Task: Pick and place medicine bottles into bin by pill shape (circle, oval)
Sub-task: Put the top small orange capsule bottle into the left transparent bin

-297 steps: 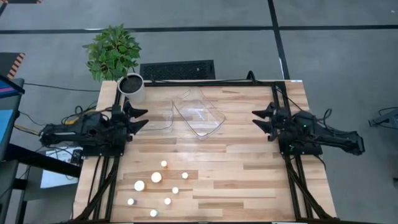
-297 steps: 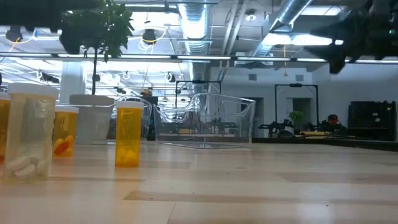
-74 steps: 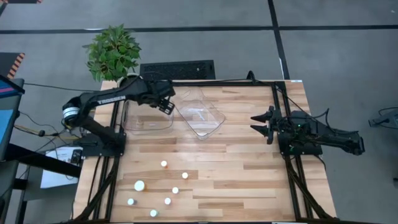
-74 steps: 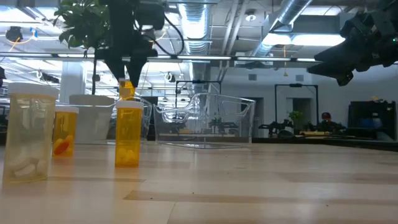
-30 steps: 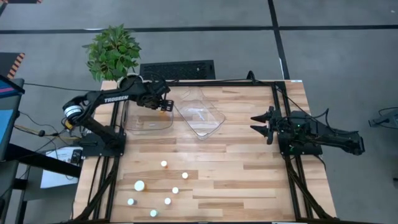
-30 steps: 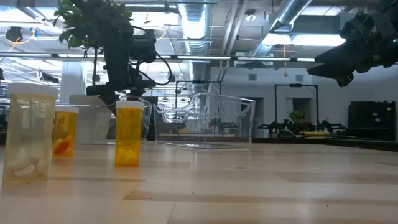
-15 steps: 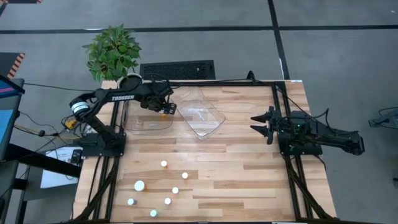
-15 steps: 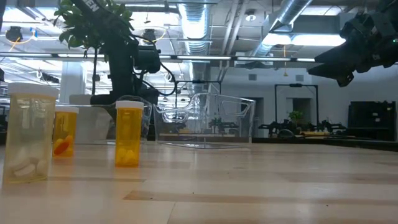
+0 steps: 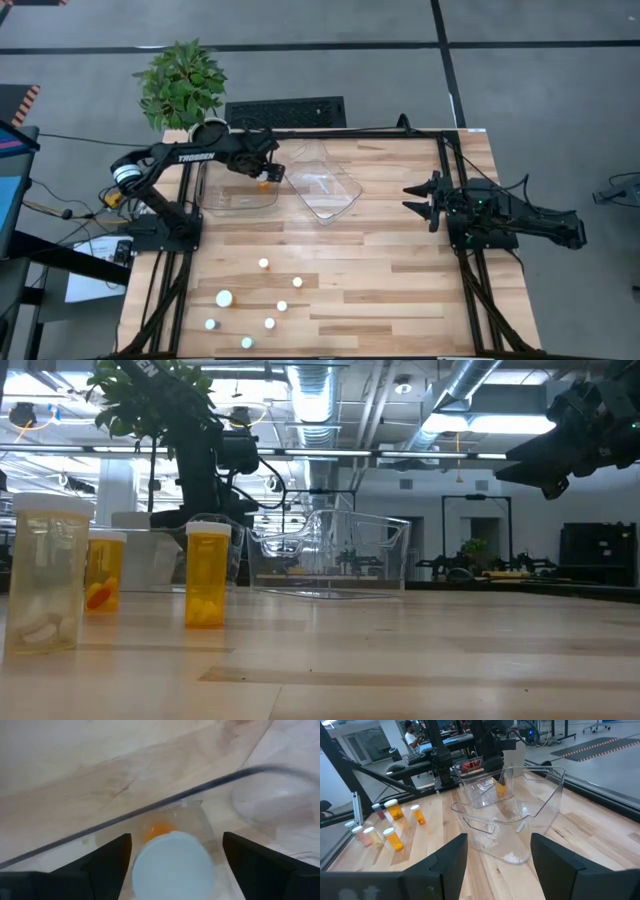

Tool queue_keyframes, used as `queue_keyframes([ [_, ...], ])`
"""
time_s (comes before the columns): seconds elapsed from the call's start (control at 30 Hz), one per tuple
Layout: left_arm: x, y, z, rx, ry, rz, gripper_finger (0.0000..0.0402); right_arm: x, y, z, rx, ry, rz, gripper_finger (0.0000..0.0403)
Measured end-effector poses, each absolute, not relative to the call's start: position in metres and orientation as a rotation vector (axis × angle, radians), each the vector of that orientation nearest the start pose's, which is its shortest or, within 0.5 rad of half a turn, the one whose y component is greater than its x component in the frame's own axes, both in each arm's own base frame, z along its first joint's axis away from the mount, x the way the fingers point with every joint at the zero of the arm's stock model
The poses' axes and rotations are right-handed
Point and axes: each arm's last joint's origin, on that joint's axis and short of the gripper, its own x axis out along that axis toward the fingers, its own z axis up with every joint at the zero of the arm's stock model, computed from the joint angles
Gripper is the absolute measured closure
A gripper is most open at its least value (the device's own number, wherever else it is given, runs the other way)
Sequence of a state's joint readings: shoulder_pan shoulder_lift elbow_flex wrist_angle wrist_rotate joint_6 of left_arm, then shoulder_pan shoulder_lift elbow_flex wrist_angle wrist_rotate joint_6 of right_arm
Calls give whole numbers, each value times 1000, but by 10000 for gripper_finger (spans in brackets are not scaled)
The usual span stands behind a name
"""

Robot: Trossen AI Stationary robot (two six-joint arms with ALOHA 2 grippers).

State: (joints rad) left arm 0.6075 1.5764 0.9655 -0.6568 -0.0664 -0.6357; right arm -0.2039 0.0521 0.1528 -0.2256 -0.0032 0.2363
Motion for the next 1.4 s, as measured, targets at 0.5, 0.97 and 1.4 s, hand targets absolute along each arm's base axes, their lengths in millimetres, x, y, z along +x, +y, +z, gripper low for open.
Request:
queue_keyframes([
  [0.5,208,147,231,-854,937,961,84,88,-18,190,248,100,-214,178],
  [0.97,161,84,292,-866,848,698,84,88,-18,190,248,100,-214,178],
  [1.4,199,-14,294,-701,903,260,84,88,-18,190,249,100,-214,178],
])
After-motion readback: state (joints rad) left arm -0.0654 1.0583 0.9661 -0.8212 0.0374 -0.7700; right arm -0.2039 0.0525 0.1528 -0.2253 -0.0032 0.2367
